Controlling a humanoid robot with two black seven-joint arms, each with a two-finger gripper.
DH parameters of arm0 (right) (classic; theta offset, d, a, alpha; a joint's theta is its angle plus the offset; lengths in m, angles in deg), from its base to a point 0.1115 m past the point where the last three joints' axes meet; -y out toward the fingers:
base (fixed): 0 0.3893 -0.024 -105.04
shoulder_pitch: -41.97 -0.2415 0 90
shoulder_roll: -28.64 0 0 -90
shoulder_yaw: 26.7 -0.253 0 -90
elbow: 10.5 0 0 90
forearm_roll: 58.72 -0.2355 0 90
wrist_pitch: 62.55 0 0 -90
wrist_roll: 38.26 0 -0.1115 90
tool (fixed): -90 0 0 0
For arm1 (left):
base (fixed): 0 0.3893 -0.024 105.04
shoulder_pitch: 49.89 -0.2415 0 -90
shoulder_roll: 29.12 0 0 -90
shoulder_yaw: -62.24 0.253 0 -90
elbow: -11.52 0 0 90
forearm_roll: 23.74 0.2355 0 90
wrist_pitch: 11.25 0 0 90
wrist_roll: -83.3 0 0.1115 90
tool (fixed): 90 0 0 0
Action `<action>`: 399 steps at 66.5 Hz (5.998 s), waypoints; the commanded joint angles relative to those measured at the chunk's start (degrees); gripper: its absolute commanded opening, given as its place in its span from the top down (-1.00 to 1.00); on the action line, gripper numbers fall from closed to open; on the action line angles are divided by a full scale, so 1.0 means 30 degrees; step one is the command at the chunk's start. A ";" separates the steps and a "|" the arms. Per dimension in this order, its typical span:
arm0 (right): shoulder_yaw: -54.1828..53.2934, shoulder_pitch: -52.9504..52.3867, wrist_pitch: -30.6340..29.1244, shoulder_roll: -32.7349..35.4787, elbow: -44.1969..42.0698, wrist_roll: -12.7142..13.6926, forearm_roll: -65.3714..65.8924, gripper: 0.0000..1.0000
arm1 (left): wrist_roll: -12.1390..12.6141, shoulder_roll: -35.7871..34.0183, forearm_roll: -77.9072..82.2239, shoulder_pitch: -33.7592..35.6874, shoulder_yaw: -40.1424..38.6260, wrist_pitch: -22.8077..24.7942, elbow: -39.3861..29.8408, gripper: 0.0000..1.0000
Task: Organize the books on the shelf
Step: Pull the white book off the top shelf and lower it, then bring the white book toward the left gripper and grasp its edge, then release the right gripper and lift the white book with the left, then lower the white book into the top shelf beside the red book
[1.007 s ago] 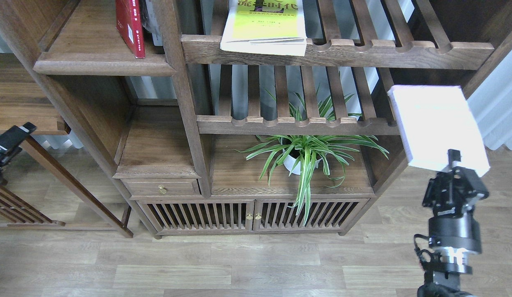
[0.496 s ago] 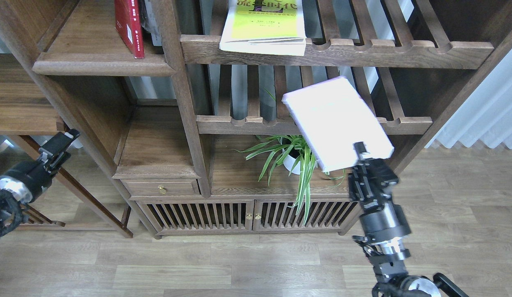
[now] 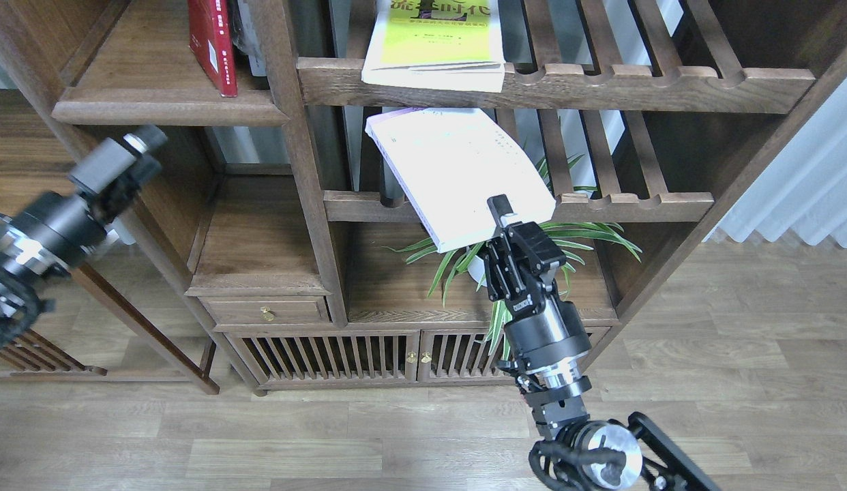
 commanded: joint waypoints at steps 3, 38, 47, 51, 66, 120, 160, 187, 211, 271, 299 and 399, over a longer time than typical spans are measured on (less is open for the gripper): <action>0.0094 0.1239 -0.0272 -0.0059 0.0168 0.0111 0.1793 0.88 | 0.1178 -0.0281 -0.2419 -0.2518 -0.0783 0.0000 -0.1692 -0.99; 0.0914 0.2647 -0.1503 -0.0059 -0.0124 0.0873 0.2147 0.85 | 0.1178 -0.0252 -0.7307 -0.7122 0.0884 0.0000 -0.3567 -0.96; 0.1471 0.2413 -0.1562 -0.0031 -0.0154 0.0873 0.2059 0.83 | 0.1178 -0.0574 -0.9156 -0.7034 0.1647 0.0000 -0.3803 -0.98; 0.1501 0.2267 -0.1707 0.0058 -0.0416 0.0873 0.2000 0.83 | 0.1178 -0.0749 -0.9858 -0.6800 0.2173 0.0000 -0.3861 -0.98; 0.2057 0.2178 -0.2704 -0.0059 -0.1004 0.0932 0.2001 0.83 | 0.1178 -0.0926 -1.0095 -0.6448 0.3815 0.0000 -0.4037 -1.00; 0.4167 0.1592 -0.2909 -0.0059 -0.2440 0.1430 0.1971 0.81 | 0.1178 -0.0311 -0.9245 -0.5422 0.6218 0.0000 -0.4008 -1.00; 0.4665 0.1593 -0.2956 -0.0059 -0.2440 0.1400 0.1971 0.90 | 0.1178 0.1652 -0.7136 -0.3284 0.7799 0.0000 -0.4008 -1.00; 0.5046 0.1592 -0.2956 -0.0059 -0.2410 0.1401 0.1971 0.90 | 0.1178 0.1858 -0.7136 -0.2405 0.8678 0.0000 -0.3862 -0.61; 0.5163 0.1622 -0.2956 -0.0059 -0.2410 0.1400 0.1971 0.90 | 0.1178 0.3469 -0.7107 -0.2434 0.9411 0.0000 -0.3862 0.26; 0.4050 0.1505 -0.1269 -0.0059 -0.2703 0.1283 0.2206 -0.99 | 0.1178 0.2474 -0.6843 -0.2581 0.9089 0.0000 -0.3832 0.84; 0.1941 0.1680 -0.1415 -0.0059 -0.2703 0.1166 0.2235 -1.00 | 0.1178 -0.1421 -0.6784 -0.2844 0.8474 0.0000 -0.4008 0.87; 0.2058 0.1241 -0.1239 -0.0059 -0.3611 0.1283 0.2293 -1.00 | 0.1178 -1.4842 -0.0692 0.5856 0.4313 0.0000 -0.2456 0.84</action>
